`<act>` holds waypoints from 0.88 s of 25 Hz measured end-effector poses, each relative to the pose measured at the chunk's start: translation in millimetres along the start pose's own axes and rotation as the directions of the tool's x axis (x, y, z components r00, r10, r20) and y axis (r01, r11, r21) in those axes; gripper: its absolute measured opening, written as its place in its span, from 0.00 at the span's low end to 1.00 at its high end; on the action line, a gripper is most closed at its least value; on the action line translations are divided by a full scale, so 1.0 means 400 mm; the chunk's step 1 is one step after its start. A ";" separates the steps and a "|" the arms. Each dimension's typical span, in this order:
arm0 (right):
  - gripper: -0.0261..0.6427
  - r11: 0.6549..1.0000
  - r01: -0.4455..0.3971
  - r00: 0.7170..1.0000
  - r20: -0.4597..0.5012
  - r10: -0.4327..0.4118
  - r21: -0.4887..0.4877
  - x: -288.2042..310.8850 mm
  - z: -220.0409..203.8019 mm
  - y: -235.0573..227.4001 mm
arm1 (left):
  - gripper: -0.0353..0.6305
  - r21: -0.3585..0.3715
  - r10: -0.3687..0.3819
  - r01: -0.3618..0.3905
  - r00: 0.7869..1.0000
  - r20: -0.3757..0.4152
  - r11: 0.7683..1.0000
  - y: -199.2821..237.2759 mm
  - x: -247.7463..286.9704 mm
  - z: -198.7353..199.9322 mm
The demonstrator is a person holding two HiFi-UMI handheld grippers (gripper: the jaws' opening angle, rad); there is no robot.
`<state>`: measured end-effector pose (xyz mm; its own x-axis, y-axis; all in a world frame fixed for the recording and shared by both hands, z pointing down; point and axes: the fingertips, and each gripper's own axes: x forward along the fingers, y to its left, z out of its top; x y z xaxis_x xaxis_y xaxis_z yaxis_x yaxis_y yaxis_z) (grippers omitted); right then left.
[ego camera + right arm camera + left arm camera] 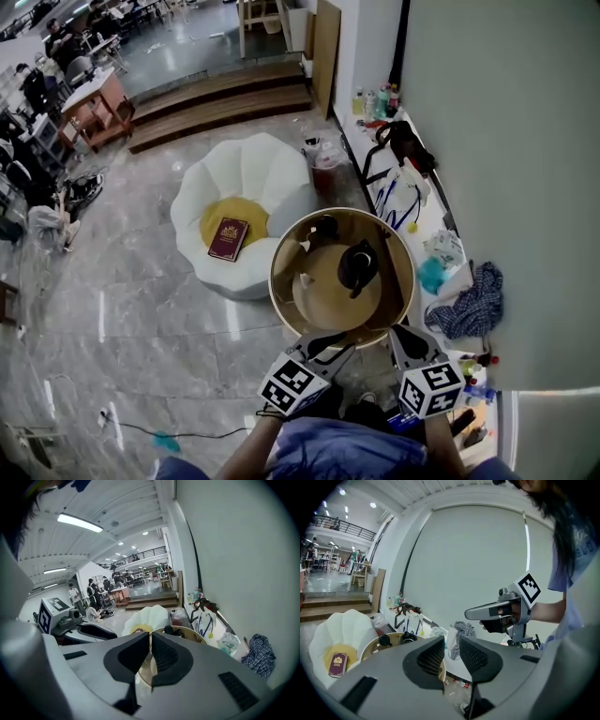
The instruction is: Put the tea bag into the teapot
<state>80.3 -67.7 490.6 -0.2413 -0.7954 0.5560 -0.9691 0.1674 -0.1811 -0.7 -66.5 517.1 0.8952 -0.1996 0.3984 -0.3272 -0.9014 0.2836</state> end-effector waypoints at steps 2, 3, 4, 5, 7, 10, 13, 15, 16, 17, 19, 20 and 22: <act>0.08 1.000 -0.008 1.000 -0.003 0.008 0.000 -0.013 -0.005 0.000 | 0.22 0.004 -0.001 0.001 1.000 0.000 1.000 -0.013 0.006 0.006; 0.08 1.000 -0.011 1.000 -0.002 0.011 0.000 -0.023 -0.008 -0.001 | 0.22 0.008 -0.001 0.001 1.000 0.001 1.000 -0.022 0.009 0.010; 0.08 1.000 -0.014 1.000 0.000 0.014 0.001 -0.034 -0.013 -0.003 | 0.22 0.013 0.001 -0.001 1.000 0.004 1.000 -0.032 0.011 0.013; 0.08 1.000 -0.016 1.000 0.002 0.016 0.002 -0.046 -0.020 -0.005 | 0.22 0.019 0.003 -0.004 1.000 0.009 1.000 -0.044 0.014 0.017; 0.08 1.000 -0.020 1.000 0.010 0.019 0.011 -0.073 -0.037 -0.013 | 0.22 0.032 0.013 -0.013 1.000 0.020 0.999 -0.066 0.020 0.023; 0.08 0.999 -0.029 0.999 0.019 0.028 0.031 -0.128 -0.069 -0.029 | 0.22 0.042 0.037 -0.038 0.999 0.020 0.998 -0.112 0.025 0.029; 0.08 0.999 -0.031 0.999 0.026 0.030 0.041 -0.192 -0.103 -0.047 | 0.22 0.038 0.064 -0.065 0.997 0.030 0.997 -0.175 0.021 0.028; 0.08 0.998 -0.036 0.999 0.036 0.034 0.044 -0.230 -0.121 -0.055 | 0.22 0.037 0.081 -0.082 0.996 0.031 0.996 -0.218 0.015 0.021; 0.08 0.998 -0.040 0.998 0.042 0.038 0.043 -0.248 -0.128 -0.057 | 0.22 0.036 0.089 -0.090 0.996 0.030 0.995 -0.240 0.012 0.015; 0.08 0.998 -0.044 0.998 0.049 0.042 0.040 -0.265 -0.136 -0.059 | 0.22 0.034 0.097 -0.098 0.995 0.030 0.995 -0.263 0.010 0.009; 0.08 0.998 -0.052 0.997 0.063 0.050 0.034 -0.296 -0.150 -0.062 | 0.22 0.030 0.111 -0.112 0.993 0.030 0.993 -0.308 0.005 -0.003; 0.08 0.998 -0.058 0.996 0.068 0.056 0.031 -0.312 -0.157 -0.062 | 0.22 0.029 0.117 -0.117 0.993 0.030 0.993 -0.331 0.003 -0.009; 0.08 0.997 -0.074 0.994 0.077 0.072 0.025 -0.344 -0.173 -0.056 | 0.22 0.026 0.128 -0.129 0.991 0.031 0.991 -0.375 -0.003 -0.021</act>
<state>131.9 78.1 474.2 -0.3059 -0.8237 0.4774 -0.9469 0.2114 -0.2422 44.8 72.0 481.5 0.8550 -0.3248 0.4043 -0.4314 -0.8781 0.2069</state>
